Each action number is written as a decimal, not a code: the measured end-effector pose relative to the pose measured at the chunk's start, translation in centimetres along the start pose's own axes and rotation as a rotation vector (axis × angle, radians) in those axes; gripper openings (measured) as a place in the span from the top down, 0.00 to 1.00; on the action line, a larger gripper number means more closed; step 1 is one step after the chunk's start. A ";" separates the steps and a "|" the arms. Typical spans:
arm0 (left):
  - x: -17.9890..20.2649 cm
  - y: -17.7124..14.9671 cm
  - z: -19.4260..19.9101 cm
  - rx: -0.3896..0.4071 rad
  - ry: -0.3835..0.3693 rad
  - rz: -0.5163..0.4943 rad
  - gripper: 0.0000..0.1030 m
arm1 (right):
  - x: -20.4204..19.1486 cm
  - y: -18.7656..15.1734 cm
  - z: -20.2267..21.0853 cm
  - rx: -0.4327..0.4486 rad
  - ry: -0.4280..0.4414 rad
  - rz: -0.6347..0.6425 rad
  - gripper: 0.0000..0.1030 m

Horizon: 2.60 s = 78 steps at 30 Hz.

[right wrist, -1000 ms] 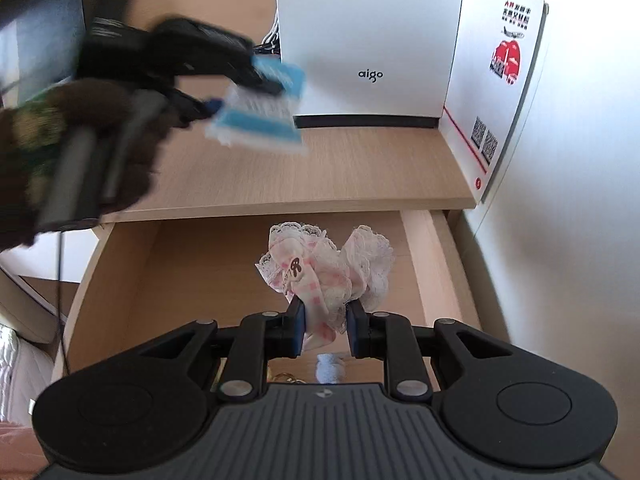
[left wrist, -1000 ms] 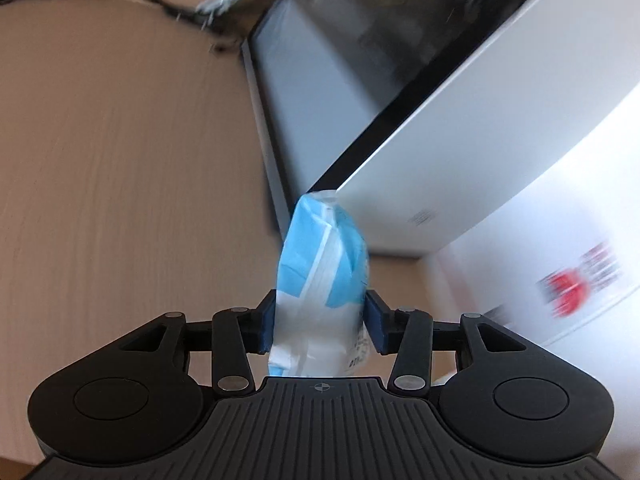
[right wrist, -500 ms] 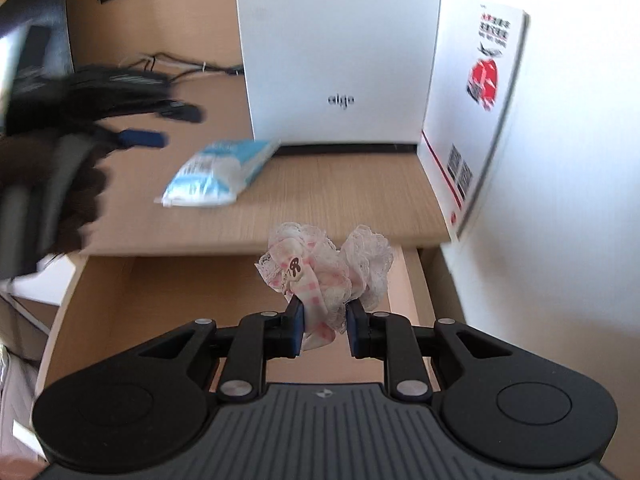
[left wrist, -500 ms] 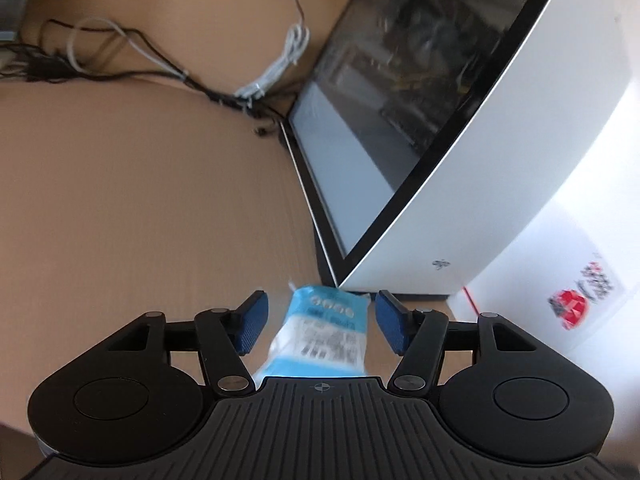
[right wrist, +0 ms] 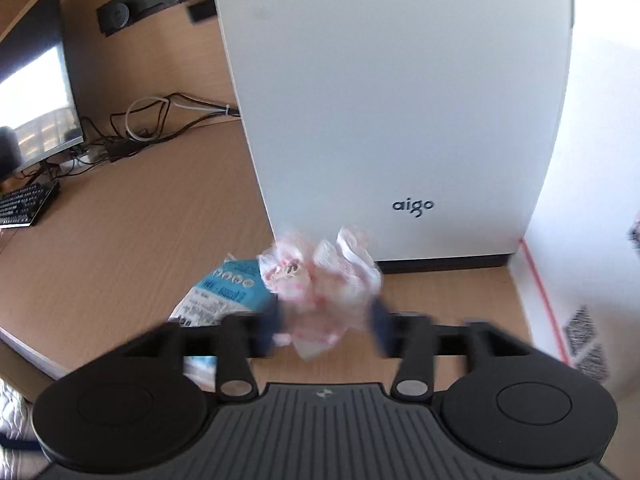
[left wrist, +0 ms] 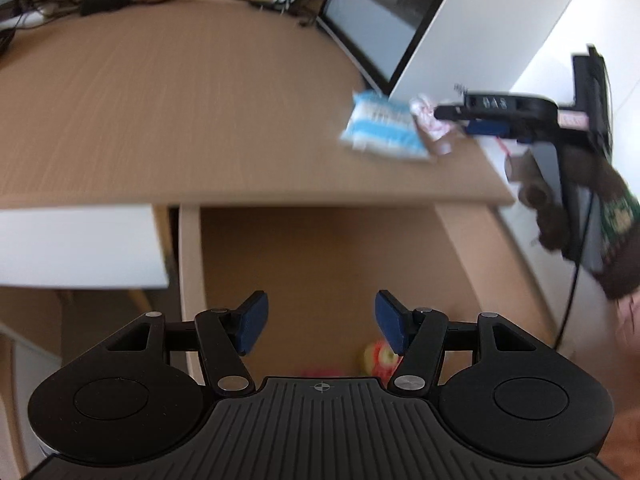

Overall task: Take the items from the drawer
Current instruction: 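Set the wipes pack on the desk with the left tool while the right tool places the socks beside it, then move the left tool back into the drawer toward the toys, then grasp the pink plush toy with the left tool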

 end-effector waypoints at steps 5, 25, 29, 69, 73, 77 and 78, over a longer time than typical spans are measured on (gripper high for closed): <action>0.5 -1.8 -0.6 -0.055 -0.024 -0.021 0.38 | -0.2 -2.2 -0.8 -0.036 0.016 -0.022 0.36; 0.7 -1.4 -6.9 -0.353 -0.030 -0.043 0.38 | 0.4 -15.1 6.2 -0.184 -0.078 -0.125 0.14; 0.6 -2.4 -7.3 -0.453 -0.015 -0.128 0.38 | 0.6 -16.8 6.9 -0.204 -0.091 -0.161 0.08; 2.1 0.3 -8.8 -0.428 -0.128 -0.083 0.60 | 4.6 -18.6 3.6 -0.339 -0.122 -0.248 0.00; -0.6 0.3 -7.3 -0.531 -0.011 -0.165 0.60 | 3.7 -18.8 3.4 -0.349 -0.107 -0.214 0.00; -1.6 -1.7 -6.3 -0.559 0.068 -0.169 0.60 | 2.8 -18.9 3.0 -0.355 -0.084 -0.210 0.00; -1.6 -2.1 -6.3 -0.573 0.099 -0.186 0.60 | 2.5 -18.9 2.8 -0.359 -0.080 -0.206 0.00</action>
Point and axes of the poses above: each gripper's, at about its wrist camera, not at the fingertips, and z roughly against the way its jaws point, x to its right, y to its top, the point moved 8 cm from there along -z, roughly the way its jaws point, and after that the axes turned 10 degrees about -x, right-handed, at the moved point
